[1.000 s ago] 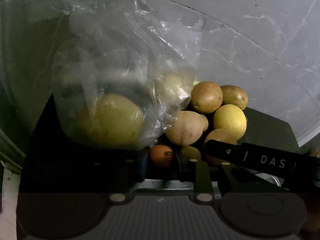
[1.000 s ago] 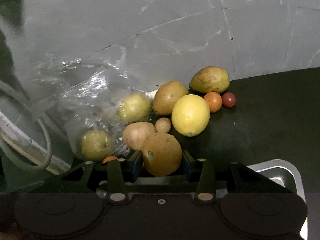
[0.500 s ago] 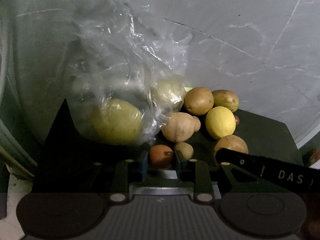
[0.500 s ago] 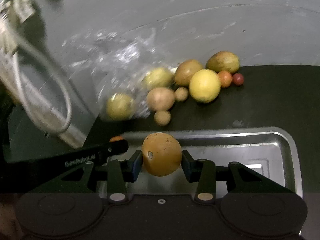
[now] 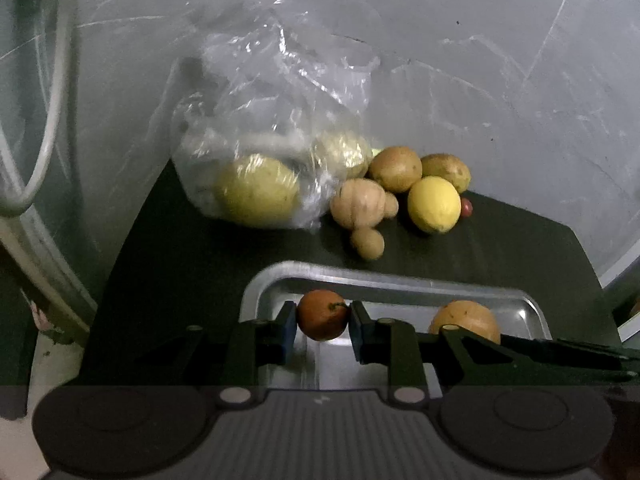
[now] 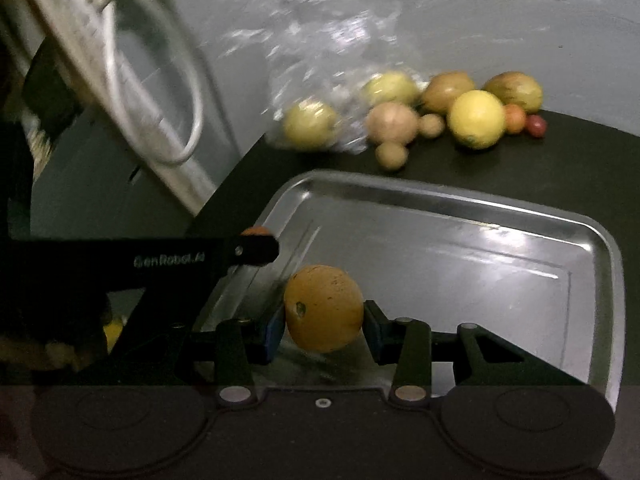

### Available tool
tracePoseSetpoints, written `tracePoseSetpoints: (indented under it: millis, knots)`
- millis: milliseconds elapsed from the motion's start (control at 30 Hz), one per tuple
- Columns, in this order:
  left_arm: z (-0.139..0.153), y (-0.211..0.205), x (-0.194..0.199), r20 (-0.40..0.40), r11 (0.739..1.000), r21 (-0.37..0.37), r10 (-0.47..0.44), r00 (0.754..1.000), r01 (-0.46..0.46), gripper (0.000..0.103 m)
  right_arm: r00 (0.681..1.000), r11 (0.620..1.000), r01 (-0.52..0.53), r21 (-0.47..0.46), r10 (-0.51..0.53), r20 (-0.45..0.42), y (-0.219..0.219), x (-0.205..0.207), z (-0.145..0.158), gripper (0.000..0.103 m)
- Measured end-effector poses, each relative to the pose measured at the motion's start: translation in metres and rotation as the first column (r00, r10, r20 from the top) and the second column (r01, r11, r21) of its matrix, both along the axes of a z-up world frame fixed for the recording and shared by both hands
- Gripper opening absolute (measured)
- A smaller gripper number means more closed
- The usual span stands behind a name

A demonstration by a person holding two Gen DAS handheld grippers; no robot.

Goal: Organize fruits
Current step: 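Carry the orange into the tray with the right gripper while the left places its small orange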

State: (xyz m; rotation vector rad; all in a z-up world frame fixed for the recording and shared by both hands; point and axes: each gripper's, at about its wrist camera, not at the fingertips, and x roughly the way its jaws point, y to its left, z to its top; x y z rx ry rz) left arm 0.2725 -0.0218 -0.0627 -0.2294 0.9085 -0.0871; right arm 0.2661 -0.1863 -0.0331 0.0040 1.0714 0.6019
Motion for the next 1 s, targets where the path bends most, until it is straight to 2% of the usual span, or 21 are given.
tracePoseSetpoints:
  millis: [333, 600, 1000]
  knots:
    - [0.001, 0.007, -0.036, -0.031, 1.000, -0.007, 0.027, 0.999, -0.028, 0.030, 0.994, 0.992, -0.111, -0.054, 0.111, -0.001, 0.017, -0.022, -0.005, 0.044]
    - [0.002, 0.008, -0.055, -0.058, 1.000, -0.013, 0.020, 0.998, -0.021, 0.030, 0.993, 0.991, -0.114, -0.073, 0.115, 0.003, 0.020, -0.022, -0.006, 0.044]
    - [-0.005, 0.010, -0.061, -0.111, 1.000, 0.014, 0.025, 0.994, -0.023, 0.030, 0.991, 0.987, -0.130, -0.089, 0.132, 0.012, 0.026, -0.024, -0.004, 0.045]
